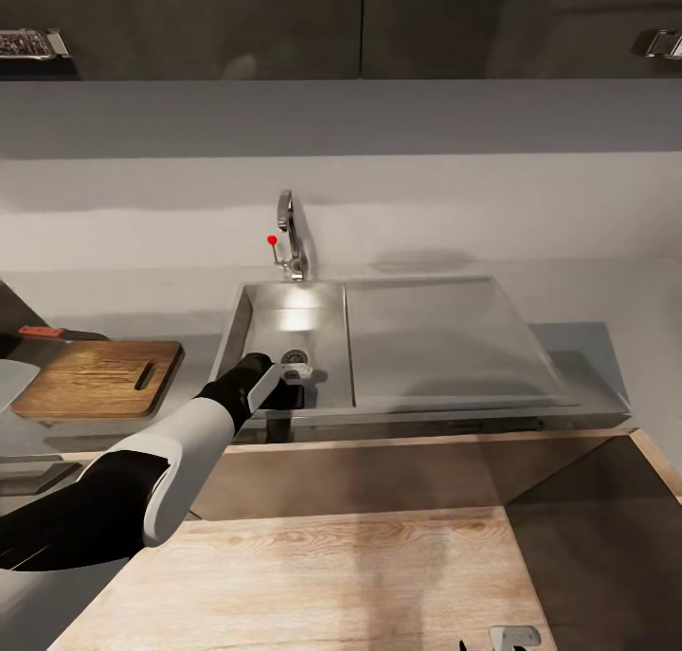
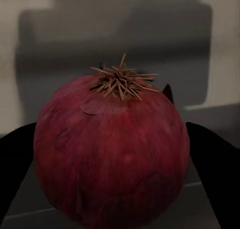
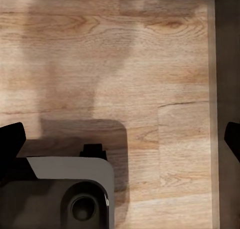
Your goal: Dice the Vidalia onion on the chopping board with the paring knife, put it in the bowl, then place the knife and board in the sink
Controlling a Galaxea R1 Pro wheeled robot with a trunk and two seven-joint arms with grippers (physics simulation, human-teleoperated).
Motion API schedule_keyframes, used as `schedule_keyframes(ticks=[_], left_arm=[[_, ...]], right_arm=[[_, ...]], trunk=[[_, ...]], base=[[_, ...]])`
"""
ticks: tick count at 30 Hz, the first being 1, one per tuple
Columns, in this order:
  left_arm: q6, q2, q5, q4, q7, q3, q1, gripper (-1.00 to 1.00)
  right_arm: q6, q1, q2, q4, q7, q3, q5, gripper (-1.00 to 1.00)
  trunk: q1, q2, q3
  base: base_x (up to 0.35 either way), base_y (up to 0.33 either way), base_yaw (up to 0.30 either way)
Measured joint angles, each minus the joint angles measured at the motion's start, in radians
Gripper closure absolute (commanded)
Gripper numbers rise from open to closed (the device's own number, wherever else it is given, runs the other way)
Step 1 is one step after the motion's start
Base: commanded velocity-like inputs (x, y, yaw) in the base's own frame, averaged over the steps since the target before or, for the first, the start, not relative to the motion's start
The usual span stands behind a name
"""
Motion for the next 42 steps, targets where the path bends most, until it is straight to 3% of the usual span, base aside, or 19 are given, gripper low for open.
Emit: schedule_keyframes(ticks=[5,9,13,19,23,27,42], left_arm=[[0.001,0.000,-0.025,0.007,0.001,-0.007,0.000,1.00],[0.004,0.000,0.000,0.009,0.002,-0.001,0.001,1.00],[0.006,0.000,-0.001,-0.005,0.002,0.002,0.001,1.00],[0.021,0.001,-0.002,-0.149,0.005,0.006,0.001,1.00],[0.166,0.013,-0.005,-0.294,0.005,0.004,0.001,1.00],[0.218,0.022,-0.003,-0.410,0.006,0.000,0.001,1.00],[0.235,0.023,0.000,-0.481,0.006,-0.001,0.002,1.00]], right_arm=[[0.000,0.000,0.000,0.000,0.000,-0.001,0.000,-1.00],[0.000,0.000,0.000,0.000,0.000,-0.001,0.000,-1.00],[0.000,0.000,-0.001,0.000,0.000,-0.001,0.000,-1.00],[0.000,0.000,-0.001,0.000,0.000,-0.001,0.000,-1.00],[0.000,0.000,-0.001,0.000,-0.001,-0.001,0.000,-1.00],[0.000,0.000,0.000,0.000,-0.002,-0.001,0.000,-1.00],[0.000,0.000,0.000,0.001,-0.003,-0.001,0.000,-1.00]], trunk=[[0.000,0.000,0.005],[0.000,0.000,0.011],[0.000,0.000,0.017],[0.000,0.000,0.027],[0.000,0.000,0.033],[0.000,0.000,0.039],[0.001,0.000,0.063]], base=[[0.000,0.000,-0.090],[0.000,0.000,-0.110],[0.000,0.000,-0.112],[0.000,0.000,-0.114],[0.000,0.000,-0.058],[-0.050,0.004,-0.001],[-0.310,0.079,0.106]])
